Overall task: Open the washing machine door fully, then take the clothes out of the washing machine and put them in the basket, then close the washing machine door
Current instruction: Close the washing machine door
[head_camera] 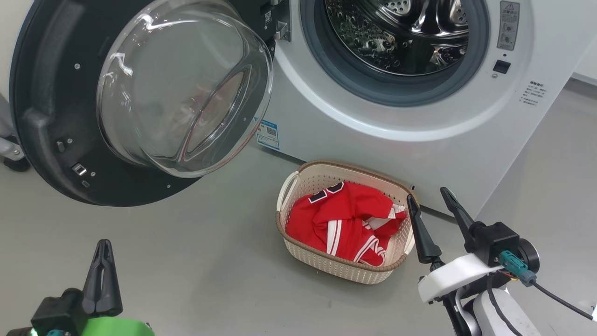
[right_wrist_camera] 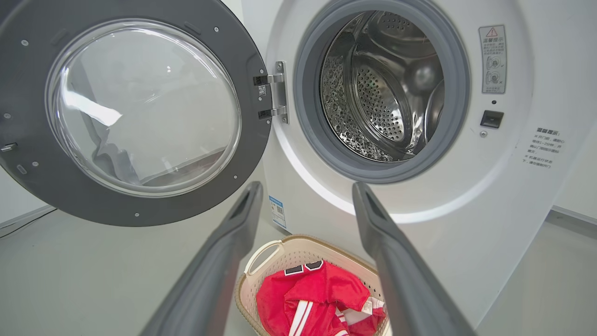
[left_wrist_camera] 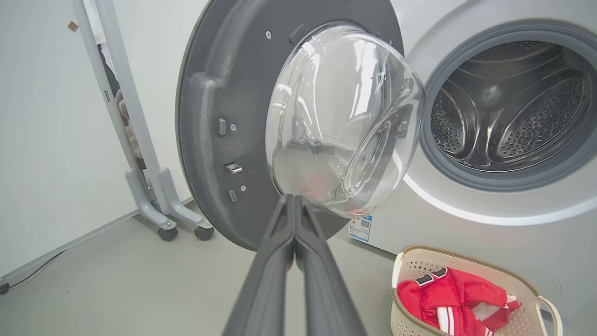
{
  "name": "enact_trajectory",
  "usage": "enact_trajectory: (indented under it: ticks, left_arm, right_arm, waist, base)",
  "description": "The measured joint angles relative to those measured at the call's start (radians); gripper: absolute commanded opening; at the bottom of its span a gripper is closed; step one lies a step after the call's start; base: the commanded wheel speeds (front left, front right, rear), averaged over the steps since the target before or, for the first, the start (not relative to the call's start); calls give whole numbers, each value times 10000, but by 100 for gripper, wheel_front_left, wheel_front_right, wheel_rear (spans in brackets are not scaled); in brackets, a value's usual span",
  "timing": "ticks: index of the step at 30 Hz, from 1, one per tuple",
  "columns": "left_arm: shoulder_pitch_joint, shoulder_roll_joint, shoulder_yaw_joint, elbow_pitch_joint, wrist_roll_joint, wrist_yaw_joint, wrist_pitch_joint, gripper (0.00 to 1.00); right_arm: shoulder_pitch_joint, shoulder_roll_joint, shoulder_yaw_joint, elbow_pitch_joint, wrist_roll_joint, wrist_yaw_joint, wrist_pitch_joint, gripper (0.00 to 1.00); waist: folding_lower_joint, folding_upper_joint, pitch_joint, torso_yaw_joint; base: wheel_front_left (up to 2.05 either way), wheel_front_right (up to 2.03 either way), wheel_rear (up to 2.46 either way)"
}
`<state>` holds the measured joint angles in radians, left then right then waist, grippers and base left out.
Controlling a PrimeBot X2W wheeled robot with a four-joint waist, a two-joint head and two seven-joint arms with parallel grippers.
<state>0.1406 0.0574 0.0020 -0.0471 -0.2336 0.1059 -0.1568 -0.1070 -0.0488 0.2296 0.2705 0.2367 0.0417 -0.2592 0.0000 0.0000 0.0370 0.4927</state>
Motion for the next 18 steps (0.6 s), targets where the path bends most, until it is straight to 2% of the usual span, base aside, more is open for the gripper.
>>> enact_trajectory:
  ticks: [4, 7, 11, 14, 18]
  left_arm:
    - [1, -40, 52, -75, -552, -140, -35, 0]
    - [1, -88, 274, -211, -1425, -337, -48, 0]
    - [-16, -125, 694, -380, -3202, -656, -136, 0]
    - [-105, -140, 1064, -608, -4955, -995, -224, 0]
    - [-548, -159, 1442, -859, -7607, -1202, -441, 0]
  right_arm:
    - [0, 0, -2, 6, 0, 0, -2, 100]
    - [-1, 0, 42, 8, -2, 0, -2, 100]
    - [-4, 0, 56, 8, -2, -2, -2, 100]
    - [-5, 0, 27, 6, -13, -2, -2, 100]
    - [-14, 0, -15, 6, -36, -2, -2, 100]
  waist:
    - [0, 0, 36, -31]
    - [0, 0, 70, -72]
    - [0, 0, 135, -155]
    - [0, 0, 207, -190]
    - [0, 0, 307, -201]
  base:
    - [0, 0, 0]
    - [0, 0, 0]
    - [0, 0, 0]
    - [0, 0, 0]
    - [0, 0, 0]
